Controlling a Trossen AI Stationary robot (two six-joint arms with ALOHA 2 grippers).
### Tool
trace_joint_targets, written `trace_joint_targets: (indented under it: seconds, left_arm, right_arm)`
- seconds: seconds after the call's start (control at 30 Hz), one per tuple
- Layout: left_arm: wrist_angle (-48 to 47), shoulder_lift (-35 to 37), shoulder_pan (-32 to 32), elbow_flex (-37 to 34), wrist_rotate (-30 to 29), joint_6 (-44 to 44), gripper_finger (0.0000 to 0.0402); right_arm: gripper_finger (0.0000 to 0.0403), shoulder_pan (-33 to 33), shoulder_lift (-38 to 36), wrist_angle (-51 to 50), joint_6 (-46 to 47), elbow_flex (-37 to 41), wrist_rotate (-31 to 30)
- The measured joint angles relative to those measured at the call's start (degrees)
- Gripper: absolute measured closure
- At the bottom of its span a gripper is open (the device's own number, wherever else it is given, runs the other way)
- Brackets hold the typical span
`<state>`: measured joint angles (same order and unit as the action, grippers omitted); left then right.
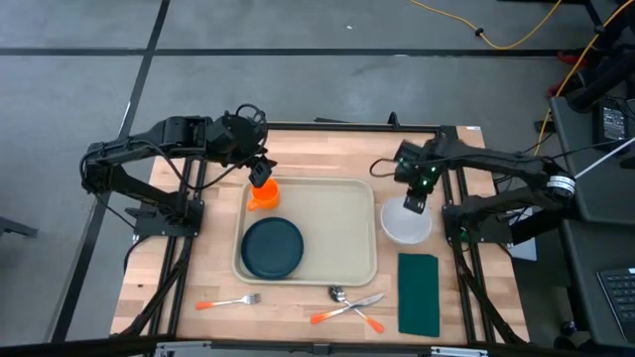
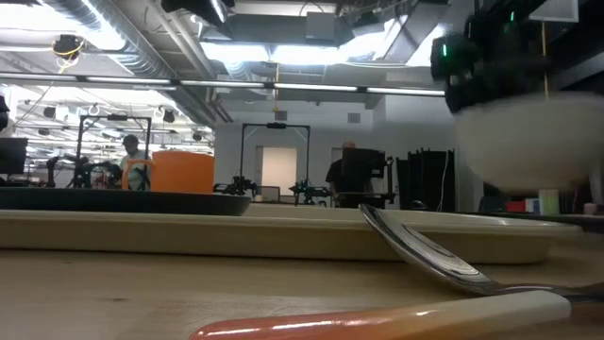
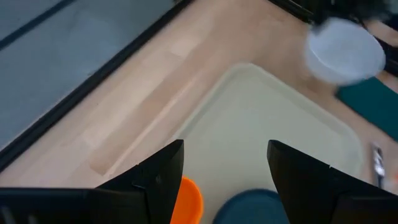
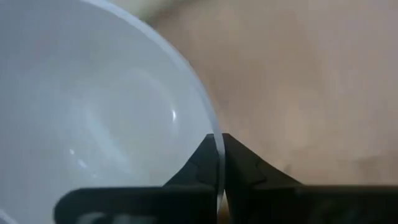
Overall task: Set up tray
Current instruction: Put the white bowl on the gray tray
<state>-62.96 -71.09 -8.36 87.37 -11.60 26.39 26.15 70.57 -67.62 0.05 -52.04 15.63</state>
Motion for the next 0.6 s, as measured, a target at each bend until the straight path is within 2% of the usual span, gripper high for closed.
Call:
trace_joint_targets:
  seconds: [0.17,0.3,0.43,0.6]
  left_arm:
    - [0.84,-0.50,1.38,0.00,6.94,-7.94,0.0177]
    - [2.76,-0.96,3.26,0.00,13.47,-15.51,0.0177]
    - [7.22,-1.00,4.33,0.72,16.12,-17.02,0.0177]
    - [7.22,-3.39,5.98,7.91,16.21,-21.66,0.0177]
  right_arm:
    - [0.0393,0.00,-1.04,-5.62,1.83,-14.72,-5.34]
    - [0.0393,0.00,1.98,-10.71,3.42,-27.51,-8.87]
    - [0.0393,0.00,6.52,-15.67,4.18,-39.86,-9.60]
    - [0.0393,0.00,14.90,-20.34,2.54,-53.60,-9.61]
